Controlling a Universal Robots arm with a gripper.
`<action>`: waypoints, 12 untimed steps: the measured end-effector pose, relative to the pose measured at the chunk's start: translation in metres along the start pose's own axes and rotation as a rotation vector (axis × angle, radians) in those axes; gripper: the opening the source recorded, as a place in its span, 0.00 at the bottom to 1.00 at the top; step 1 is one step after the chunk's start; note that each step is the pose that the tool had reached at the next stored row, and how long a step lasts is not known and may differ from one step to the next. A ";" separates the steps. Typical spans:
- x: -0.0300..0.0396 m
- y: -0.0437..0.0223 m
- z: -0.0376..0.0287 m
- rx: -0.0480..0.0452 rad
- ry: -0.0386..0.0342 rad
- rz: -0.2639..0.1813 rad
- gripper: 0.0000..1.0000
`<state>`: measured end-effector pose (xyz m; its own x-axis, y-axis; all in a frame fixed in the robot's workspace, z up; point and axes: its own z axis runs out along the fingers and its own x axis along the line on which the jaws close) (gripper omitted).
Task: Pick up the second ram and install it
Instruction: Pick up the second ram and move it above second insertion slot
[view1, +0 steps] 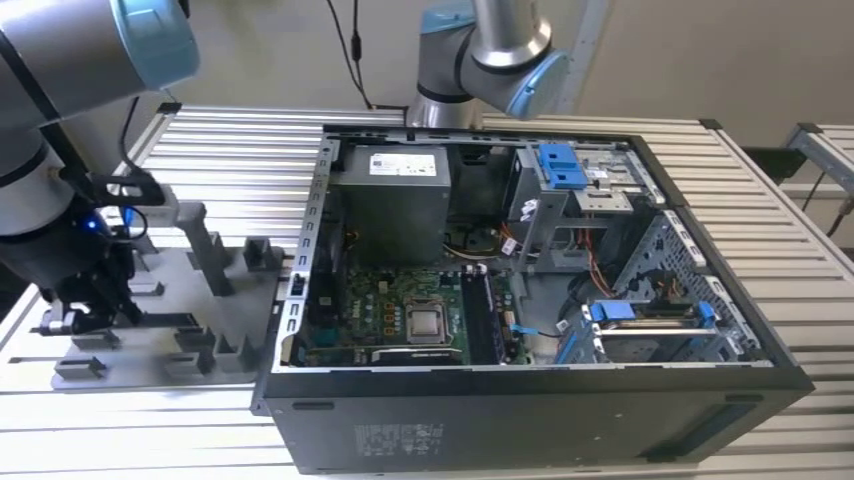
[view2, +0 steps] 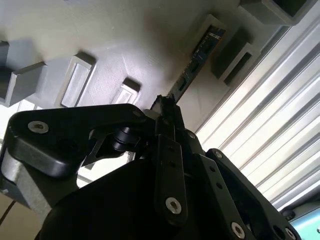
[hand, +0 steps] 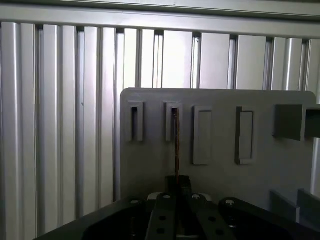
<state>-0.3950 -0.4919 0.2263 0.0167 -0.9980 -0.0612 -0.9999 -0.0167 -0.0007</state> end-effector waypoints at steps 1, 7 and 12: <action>-0.0001 0.0000 -0.0011 0.0000 0.0000 0.000 0.14; -0.0004 0.0000 -0.0071 0.0001 0.0000 0.000 0.14; -0.0007 0.0000 -0.0110 0.0001 -0.0001 0.000 0.14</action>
<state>-0.3950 -0.4919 0.2373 0.0167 -0.9980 -0.0613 -0.9999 -0.0167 -0.0008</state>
